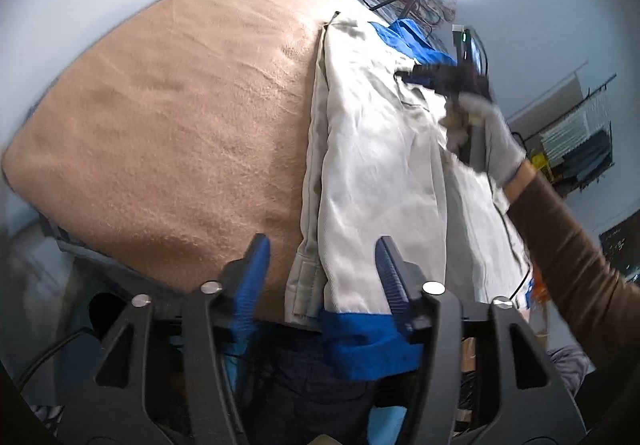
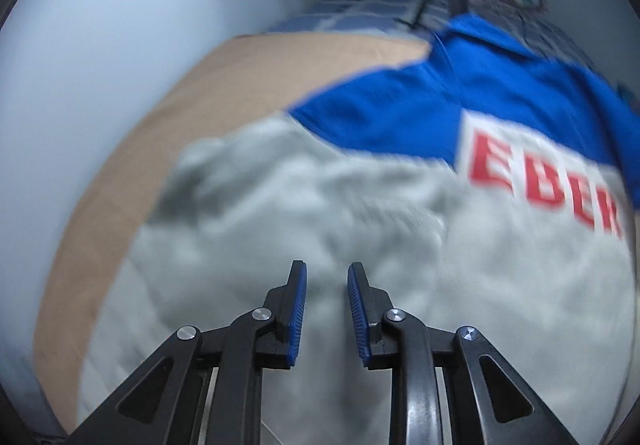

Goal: Fold large clothes
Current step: 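Open both tools and release the folded side edge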

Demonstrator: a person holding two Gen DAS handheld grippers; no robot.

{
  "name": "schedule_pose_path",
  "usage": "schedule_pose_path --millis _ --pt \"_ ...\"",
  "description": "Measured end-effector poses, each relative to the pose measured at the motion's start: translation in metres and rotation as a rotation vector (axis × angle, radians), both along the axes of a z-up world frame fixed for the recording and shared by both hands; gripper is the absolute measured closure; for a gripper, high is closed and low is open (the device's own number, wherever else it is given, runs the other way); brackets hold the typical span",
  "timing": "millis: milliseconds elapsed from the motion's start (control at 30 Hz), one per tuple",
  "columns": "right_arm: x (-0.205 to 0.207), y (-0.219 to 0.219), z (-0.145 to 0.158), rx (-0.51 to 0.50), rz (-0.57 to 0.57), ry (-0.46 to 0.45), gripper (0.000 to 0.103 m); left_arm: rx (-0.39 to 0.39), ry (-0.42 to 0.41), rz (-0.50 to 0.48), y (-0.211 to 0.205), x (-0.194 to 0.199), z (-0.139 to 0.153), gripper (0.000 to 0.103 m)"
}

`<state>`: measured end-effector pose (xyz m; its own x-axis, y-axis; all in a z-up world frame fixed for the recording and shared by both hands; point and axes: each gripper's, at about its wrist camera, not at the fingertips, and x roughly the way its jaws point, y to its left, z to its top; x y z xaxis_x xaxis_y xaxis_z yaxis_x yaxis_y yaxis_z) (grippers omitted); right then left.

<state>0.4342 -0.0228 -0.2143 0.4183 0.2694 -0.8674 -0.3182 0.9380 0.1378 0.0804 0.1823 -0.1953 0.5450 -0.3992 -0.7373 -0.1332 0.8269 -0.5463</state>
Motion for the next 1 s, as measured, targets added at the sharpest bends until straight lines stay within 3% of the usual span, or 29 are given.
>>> schedule_pose_path --millis 133,433,567,667,700,767,867,967,1000 --pt "-0.015 0.008 -0.003 -0.109 0.038 -0.040 0.084 -0.019 0.028 0.005 0.004 0.007 -0.008 0.047" --pt "-0.127 0.020 0.056 0.013 0.238 -0.061 0.083 -0.096 0.080 -0.004 0.004 0.011 -0.030 0.047" --pt "-0.184 0.026 0.048 0.071 0.321 0.009 0.083 -0.098 0.097 -0.014 -0.004 0.014 -0.036 0.047" --pt "-0.221 0.042 0.031 -0.008 0.388 0.023 0.083 -0.121 0.115 -0.005 -0.005 0.015 -0.042 0.047" --pt "-0.232 0.048 0.025 -0.041 0.399 0.017 0.083 -0.108 0.114 -0.007 -0.007 0.015 -0.042 0.049" --pt "-0.236 0.052 0.006 -0.072 0.386 0.035 0.083 -0.070 0.116 -0.022 -0.011 0.016 -0.042 0.078" --pt "-0.240 0.058 -0.007 -0.104 0.370 0.019 0.081 -0.041 0.092 -0.032 -0.017 0.014 -0.037 0.087" --pt "-0.236 0.055 0.007 -0.045 0.364 0.045 0.071 -0.011 0.035 -0.050 -0.022 0.010 -0.023 0.091" --pt "-0.235 0.053 0.015 -0.024 0.353 0.033 0.061 -0.002 0.018 -0.056 -0.025 0.009 -0.019 0.091"
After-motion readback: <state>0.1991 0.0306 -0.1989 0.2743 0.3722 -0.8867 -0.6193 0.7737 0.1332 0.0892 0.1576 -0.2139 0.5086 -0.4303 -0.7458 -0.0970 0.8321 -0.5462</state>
